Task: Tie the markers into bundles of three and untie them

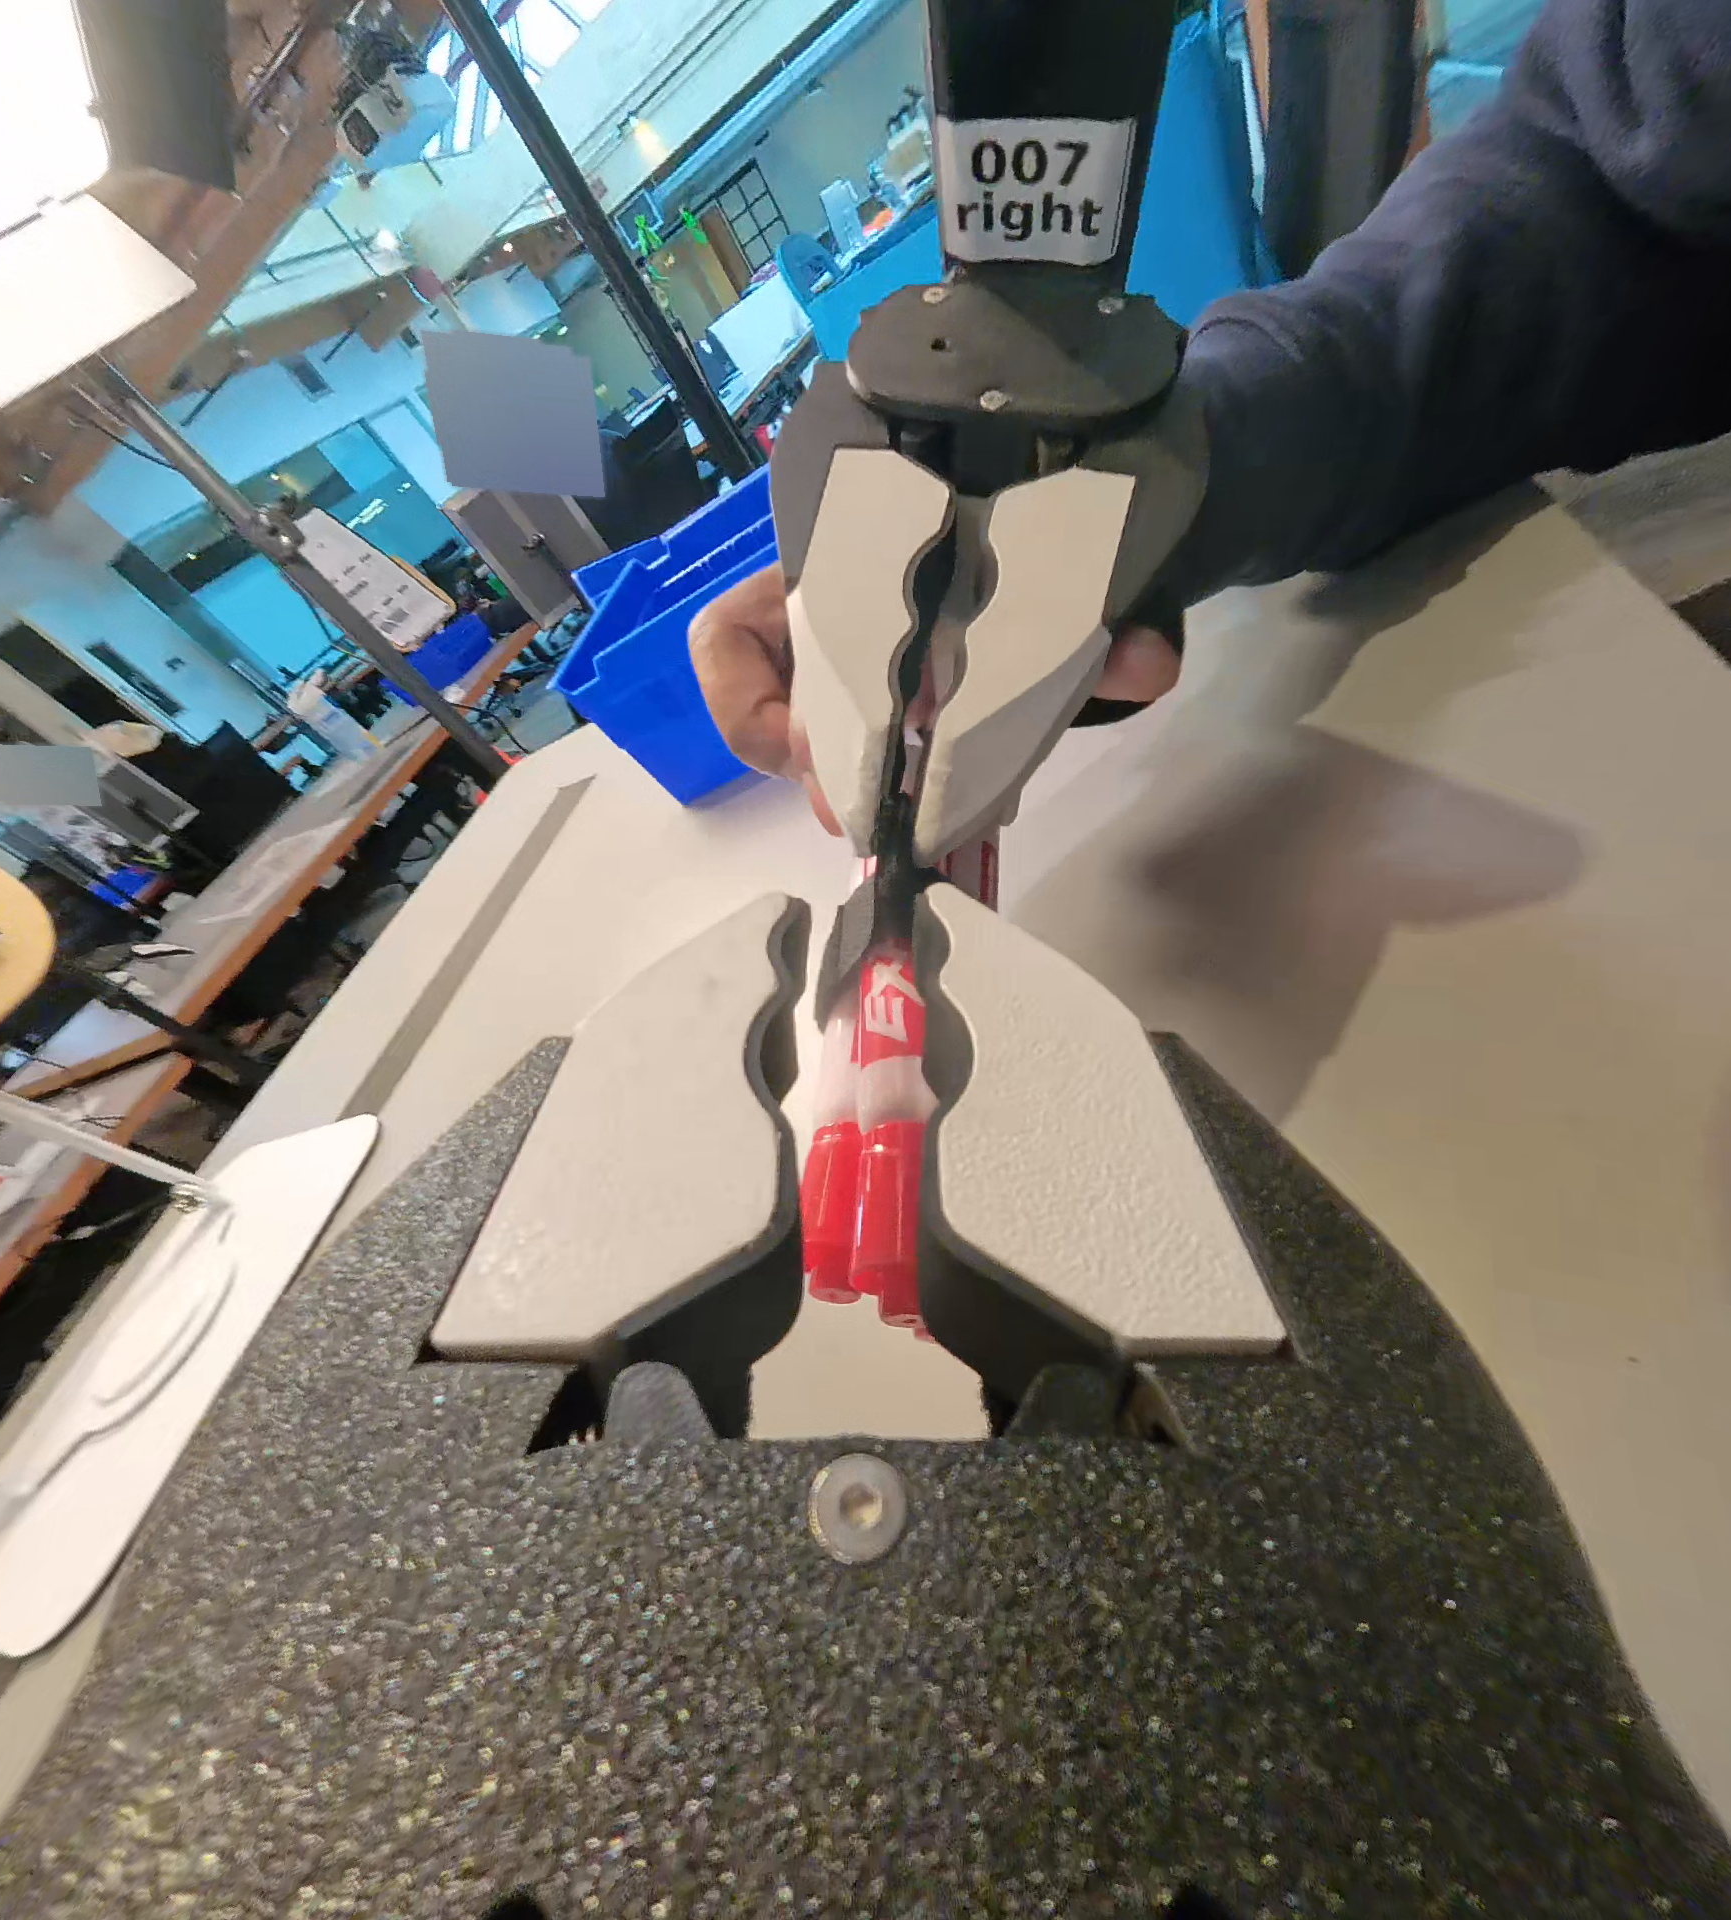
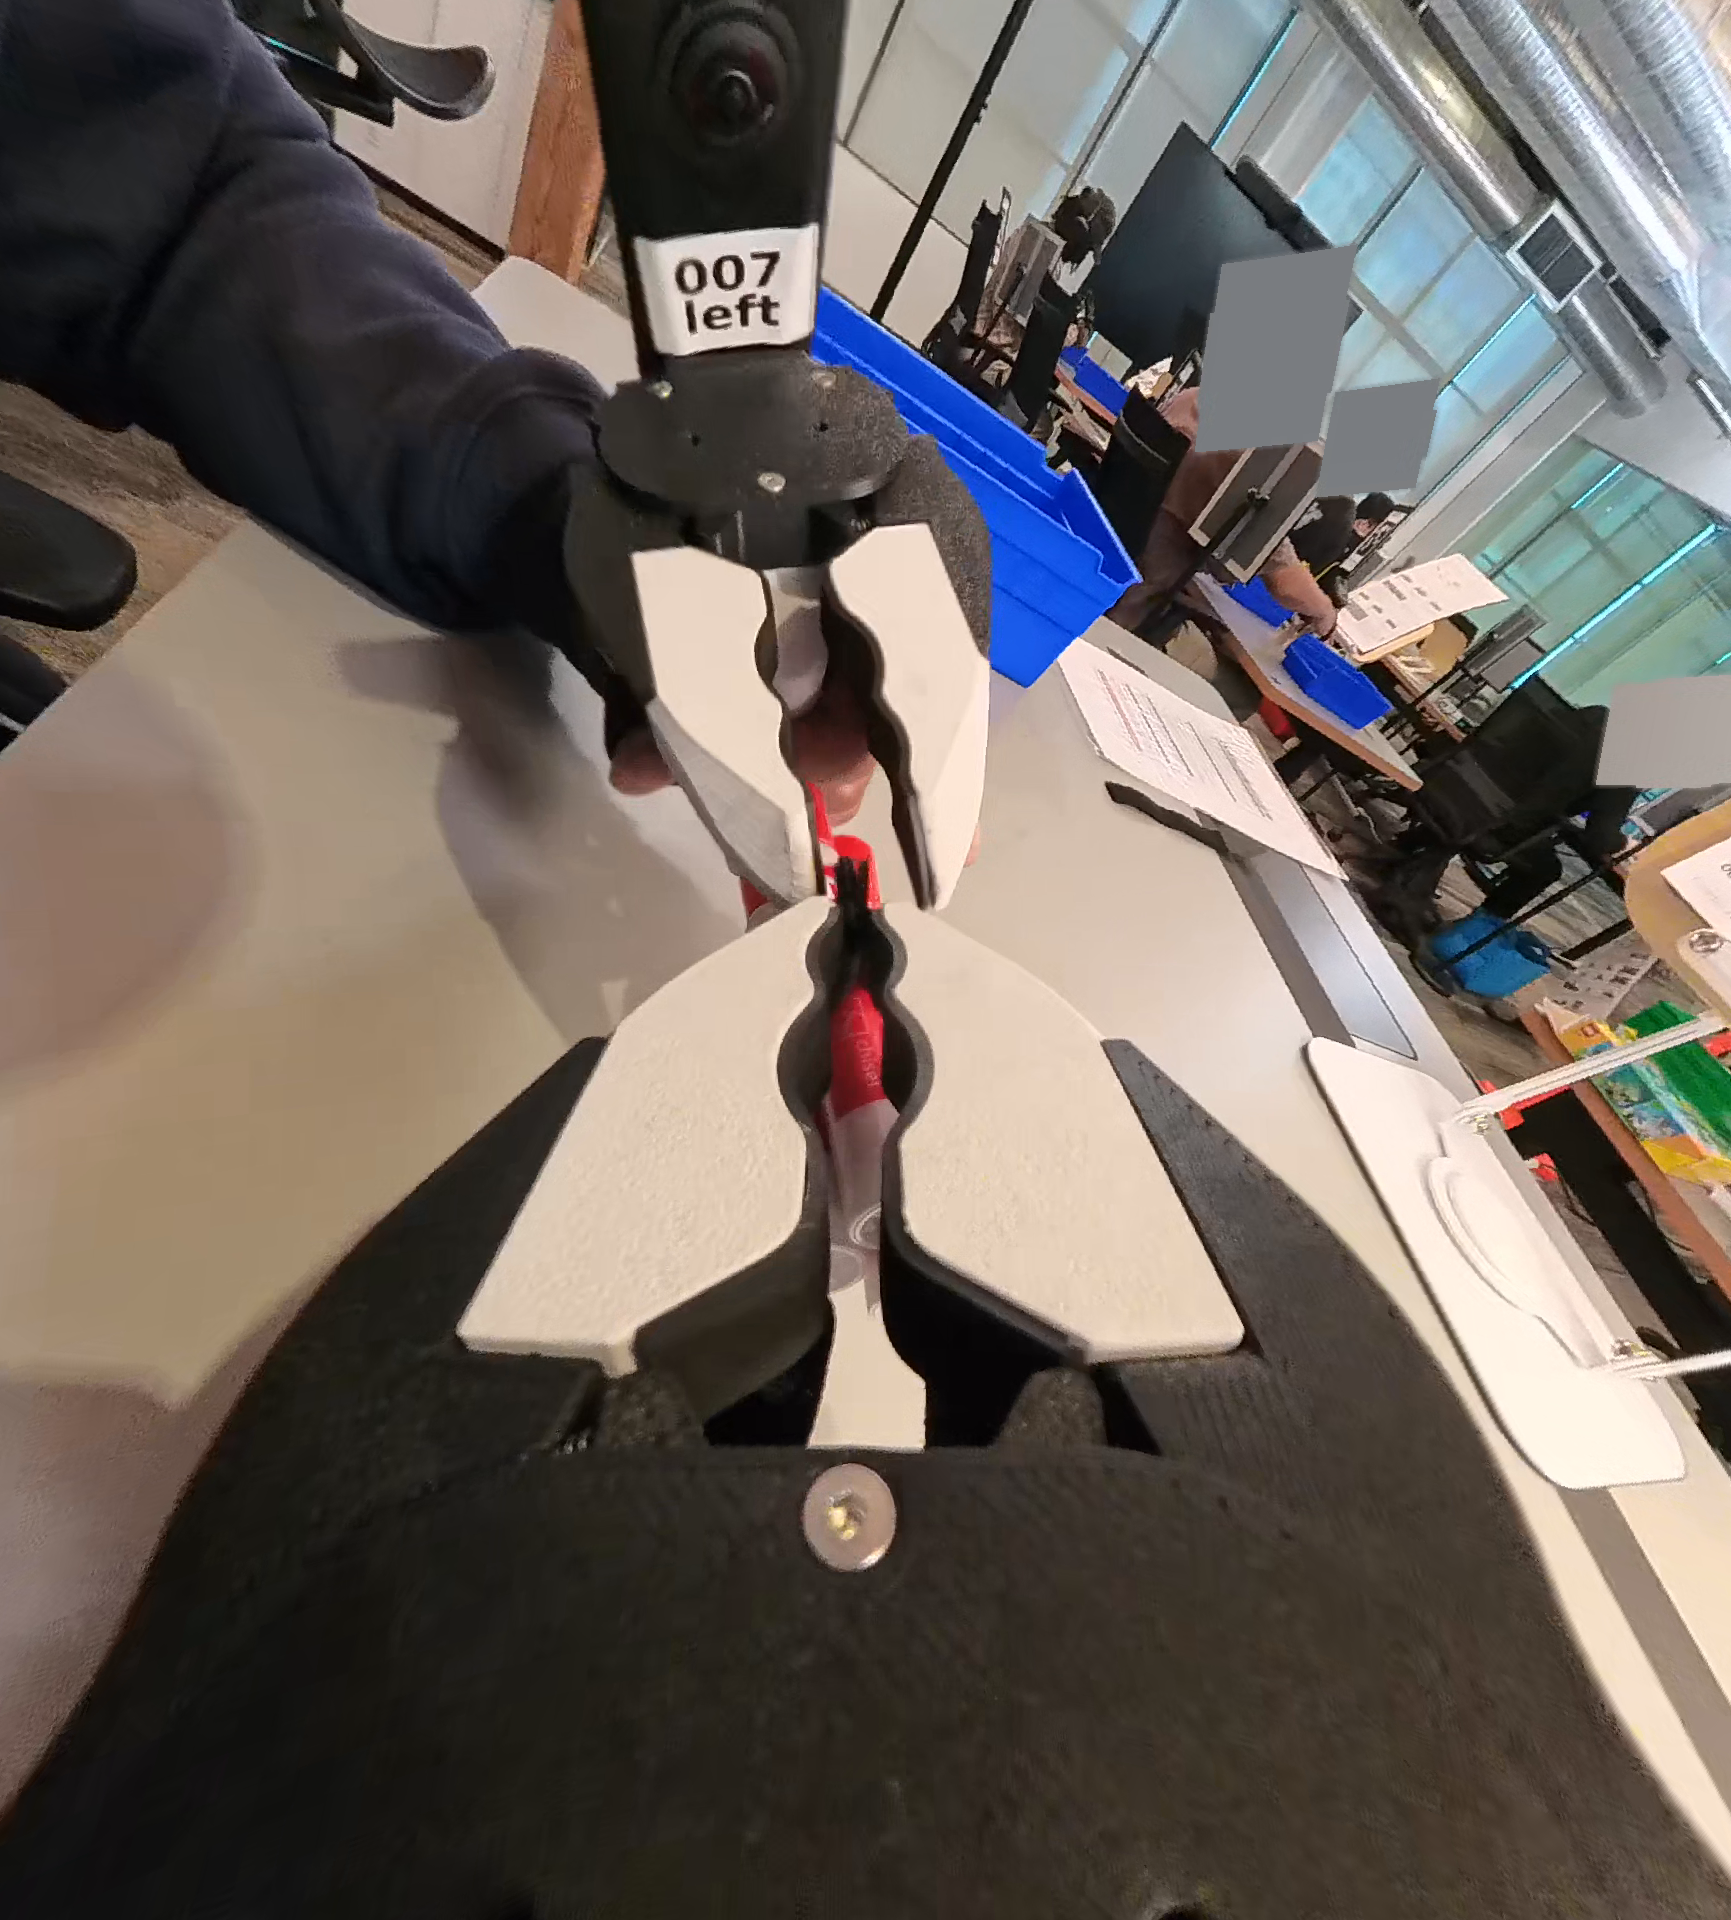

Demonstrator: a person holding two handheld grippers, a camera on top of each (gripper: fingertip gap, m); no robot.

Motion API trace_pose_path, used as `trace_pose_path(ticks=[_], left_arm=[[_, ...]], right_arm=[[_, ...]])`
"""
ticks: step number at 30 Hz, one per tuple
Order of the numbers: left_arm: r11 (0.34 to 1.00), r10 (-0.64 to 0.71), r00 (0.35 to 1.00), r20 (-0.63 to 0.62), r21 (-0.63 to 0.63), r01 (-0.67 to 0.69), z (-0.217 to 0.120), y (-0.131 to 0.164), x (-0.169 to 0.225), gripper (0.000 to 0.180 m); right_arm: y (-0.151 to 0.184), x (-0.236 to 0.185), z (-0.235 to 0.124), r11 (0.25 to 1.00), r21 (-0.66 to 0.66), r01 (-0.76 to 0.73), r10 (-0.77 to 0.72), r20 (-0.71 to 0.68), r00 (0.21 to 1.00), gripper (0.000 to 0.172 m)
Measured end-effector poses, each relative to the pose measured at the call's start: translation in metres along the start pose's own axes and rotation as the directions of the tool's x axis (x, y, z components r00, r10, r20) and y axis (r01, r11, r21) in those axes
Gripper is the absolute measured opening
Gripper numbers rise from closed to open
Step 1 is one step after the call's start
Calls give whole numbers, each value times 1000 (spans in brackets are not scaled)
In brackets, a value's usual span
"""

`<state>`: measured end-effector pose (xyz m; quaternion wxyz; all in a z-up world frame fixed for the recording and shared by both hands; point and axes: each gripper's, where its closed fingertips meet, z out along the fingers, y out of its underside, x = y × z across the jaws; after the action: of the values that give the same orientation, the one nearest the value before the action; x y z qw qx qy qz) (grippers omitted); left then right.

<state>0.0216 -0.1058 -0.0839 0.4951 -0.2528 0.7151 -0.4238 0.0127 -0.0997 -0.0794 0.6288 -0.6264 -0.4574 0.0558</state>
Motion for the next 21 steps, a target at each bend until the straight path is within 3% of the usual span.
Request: trace_pose_path(ticks=[14,21], left_arm=[[993,-114,991,-75,-44,110,3,3,7,20],[986,-156,983,-98,-67,150,3,3,10,5]], right_arm=[[0,-4,-1,999,26,-46,46,25,999,3],[-2,-6,-2,998,42,-56,54,37,998,4]])
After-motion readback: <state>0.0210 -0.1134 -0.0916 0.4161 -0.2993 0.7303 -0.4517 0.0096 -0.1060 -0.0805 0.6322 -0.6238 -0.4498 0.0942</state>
